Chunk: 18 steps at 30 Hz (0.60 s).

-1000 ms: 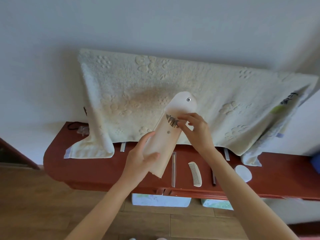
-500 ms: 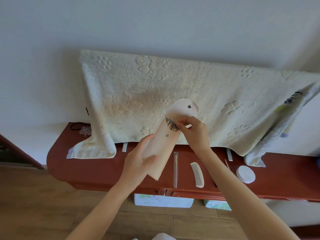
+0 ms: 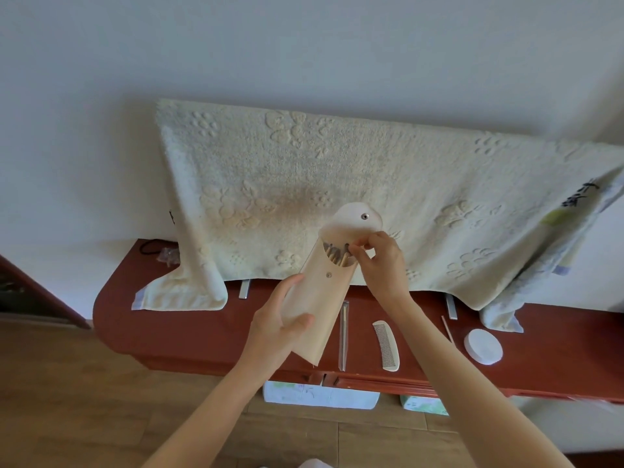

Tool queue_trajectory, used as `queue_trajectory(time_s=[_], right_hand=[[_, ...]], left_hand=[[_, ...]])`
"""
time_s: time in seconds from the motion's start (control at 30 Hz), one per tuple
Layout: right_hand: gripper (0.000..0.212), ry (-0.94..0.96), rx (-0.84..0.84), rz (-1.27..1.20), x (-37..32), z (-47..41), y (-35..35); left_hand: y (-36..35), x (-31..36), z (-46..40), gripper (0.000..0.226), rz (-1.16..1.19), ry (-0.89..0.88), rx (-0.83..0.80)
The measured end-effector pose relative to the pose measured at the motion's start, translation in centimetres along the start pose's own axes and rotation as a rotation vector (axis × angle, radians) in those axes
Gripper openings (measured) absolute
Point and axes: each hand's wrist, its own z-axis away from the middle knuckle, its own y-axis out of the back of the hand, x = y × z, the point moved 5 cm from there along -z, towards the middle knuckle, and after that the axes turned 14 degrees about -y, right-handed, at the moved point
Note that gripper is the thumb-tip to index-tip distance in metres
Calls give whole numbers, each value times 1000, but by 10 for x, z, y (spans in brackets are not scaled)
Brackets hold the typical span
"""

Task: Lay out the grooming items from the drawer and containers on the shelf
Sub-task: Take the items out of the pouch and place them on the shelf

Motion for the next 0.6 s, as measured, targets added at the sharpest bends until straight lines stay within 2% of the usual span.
queue_trajectory(time_s=[0.1,0.23,0.4,0.47,0.6], right_hand=[[13,-36,55,-76,1,-12,14],[8,-125,-26,-195,-1,-17,26],[44,-126,-106,-252,-5,-2,14],[48,-111,-90,-240,-8,4,7],[41,-145,-65,-277,-12,10,-1]], left_hand=[[-4,0,2,56,11,3,-11],[-6,1,1,56,14,0,-11],[-6,0,0,55,-10,-6,-2],[-6,-2,1,56,-30,-7,-2],[-6,-9,4,58,-63,-9,-14]])
